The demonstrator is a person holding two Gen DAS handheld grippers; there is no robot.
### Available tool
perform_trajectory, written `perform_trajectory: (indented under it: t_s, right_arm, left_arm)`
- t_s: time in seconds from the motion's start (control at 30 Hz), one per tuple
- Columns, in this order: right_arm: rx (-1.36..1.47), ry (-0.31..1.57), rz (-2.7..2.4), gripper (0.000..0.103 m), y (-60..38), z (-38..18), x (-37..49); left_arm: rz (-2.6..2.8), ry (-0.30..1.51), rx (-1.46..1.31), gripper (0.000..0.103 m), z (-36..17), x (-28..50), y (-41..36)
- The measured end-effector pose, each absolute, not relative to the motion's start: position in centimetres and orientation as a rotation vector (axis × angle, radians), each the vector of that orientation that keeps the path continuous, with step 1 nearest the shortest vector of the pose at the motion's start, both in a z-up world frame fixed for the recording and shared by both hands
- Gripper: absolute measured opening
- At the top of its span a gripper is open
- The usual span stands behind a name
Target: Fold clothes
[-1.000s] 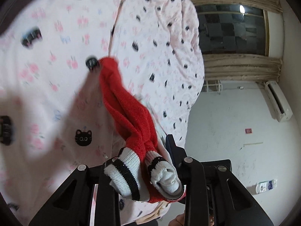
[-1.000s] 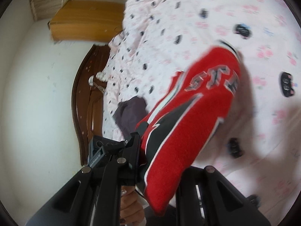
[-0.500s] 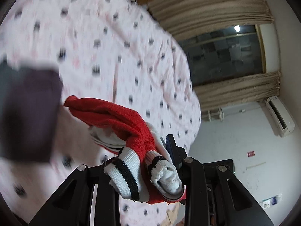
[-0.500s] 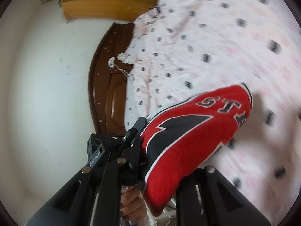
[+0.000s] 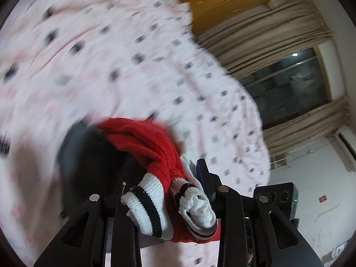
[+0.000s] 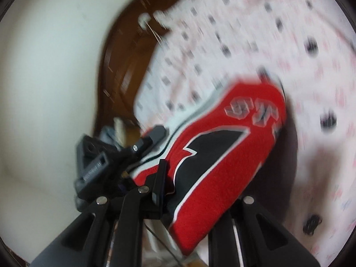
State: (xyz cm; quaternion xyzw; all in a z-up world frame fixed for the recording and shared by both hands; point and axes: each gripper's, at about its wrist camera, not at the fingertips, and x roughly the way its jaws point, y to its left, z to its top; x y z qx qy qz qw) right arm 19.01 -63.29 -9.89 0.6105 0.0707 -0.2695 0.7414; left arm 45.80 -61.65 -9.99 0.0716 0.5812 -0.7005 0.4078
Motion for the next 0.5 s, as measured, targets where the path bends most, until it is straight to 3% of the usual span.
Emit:
perform_trajectory:
  t_s: [0.23,0.37,0.5]
  right_arm:
    - [1.377,0.253,-0.582,0.019,-59.1,-16.3,20.4]
    - [1.413,0.280,-0.602,0.032,-58.5,-17.7,20.3]
    - [1.441,0.274,-0.621,0.032,-58.2,-18.2,19.2]
  left_arm:
    - [-1.719,1.499,0.155,0.028,-16.5,46.8,-56.0]
    - [-1.709,1.490,0.122,0.033,-17.3,47.0,-54.9]
    - [-1.702,1.550,0.108,0.034,-17.7,47.9,-54.9]
